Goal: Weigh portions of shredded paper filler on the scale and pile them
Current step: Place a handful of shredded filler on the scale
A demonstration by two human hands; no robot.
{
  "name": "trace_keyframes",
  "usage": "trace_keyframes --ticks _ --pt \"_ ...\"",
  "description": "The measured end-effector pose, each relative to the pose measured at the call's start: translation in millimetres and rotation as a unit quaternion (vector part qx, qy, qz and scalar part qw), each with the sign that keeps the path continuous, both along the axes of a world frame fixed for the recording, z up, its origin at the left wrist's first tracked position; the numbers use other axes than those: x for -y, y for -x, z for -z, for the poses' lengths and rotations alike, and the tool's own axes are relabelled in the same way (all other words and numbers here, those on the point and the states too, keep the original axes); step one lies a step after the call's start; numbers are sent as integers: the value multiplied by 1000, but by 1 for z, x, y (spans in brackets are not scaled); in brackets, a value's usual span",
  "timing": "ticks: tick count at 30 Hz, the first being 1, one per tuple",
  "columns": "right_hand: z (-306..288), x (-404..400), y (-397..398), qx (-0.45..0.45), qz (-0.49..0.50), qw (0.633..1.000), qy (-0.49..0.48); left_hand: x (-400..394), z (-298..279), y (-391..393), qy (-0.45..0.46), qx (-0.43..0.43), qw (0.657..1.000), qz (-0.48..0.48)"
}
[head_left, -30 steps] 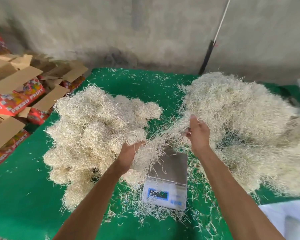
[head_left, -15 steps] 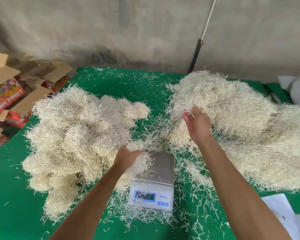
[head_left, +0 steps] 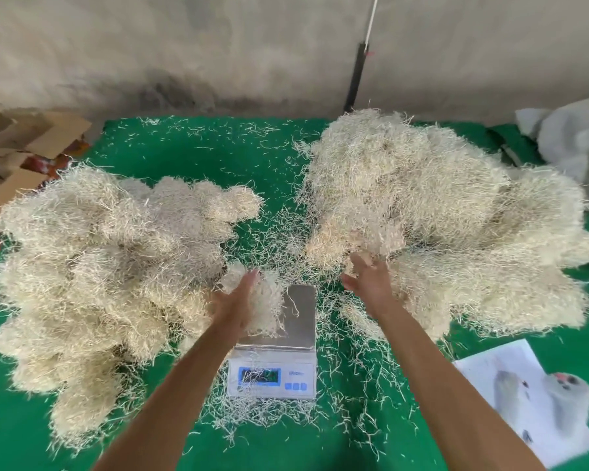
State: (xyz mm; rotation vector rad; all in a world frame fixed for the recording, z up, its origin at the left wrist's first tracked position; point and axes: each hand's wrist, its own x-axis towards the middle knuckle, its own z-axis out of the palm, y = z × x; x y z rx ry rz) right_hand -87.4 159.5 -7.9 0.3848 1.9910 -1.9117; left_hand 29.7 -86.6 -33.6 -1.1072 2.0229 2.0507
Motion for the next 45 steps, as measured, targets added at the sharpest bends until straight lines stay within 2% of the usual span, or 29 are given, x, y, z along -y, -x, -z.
trace_keyframes --ticks 2,3,5,8,11,13,15,17,18,22,26,29,36,38,41,45 --pt "25 12 -28 -19 -46 997 -51 -5 -3 -2 -103 -53 993 28" --pt "31 20 -46 -42 -84 994 -54 -7 -5 -1 -161 -59 985 0" --pt "34 39 -76 -53 -165 984 -45 -12 -3 -2 -193 -41 980 -31" --pt "41 68 -98 -42 -220 972 -67 -16 13 -14 -113 -31 992 45" --pt "46 82 -97 -107 -181 971 -110 -14 18 -26 -121 -8 993 -12" --pt "47 82 -91 -125 -196 962 -145 -5 16 -34 -68 2 997 -37" --pt "47 80 -83 -151 -249 932 -217 5 20 -47 -6 11 999 -50" --pt "50 76 -81 -170 -291 895 -293 13 23 -64 17 13 998 -61" --pt "50 73 -83 -164 -284 894 -305 16 27 -72 17 16 998 -65" --pt "49 59 -106 -139 -149 937 -282 26 40 -95 -4 1 998 -58" --pt "55 49 -124 -167 -82 943 -277 32 49 -112 -10 3 998 -62" --pt "55 45 -134 -178 -53 954 -234 36 50 -122 -14 12 997 -76" --pt "60 39 -145 -175 -83 967 -167 36 46 -128 0 3 999 -36" --pt "61 37 -146 -172 -95 967 -163 35 45 -128 -8 -5 999 -44" --pt "62 37 -148 -175 -93 965 -172 34 37 -127 -69 -24 993 -87" --pt "59 38 -147 -169 -97 965 -178 36 29 -124 -54 -37 996 -68"
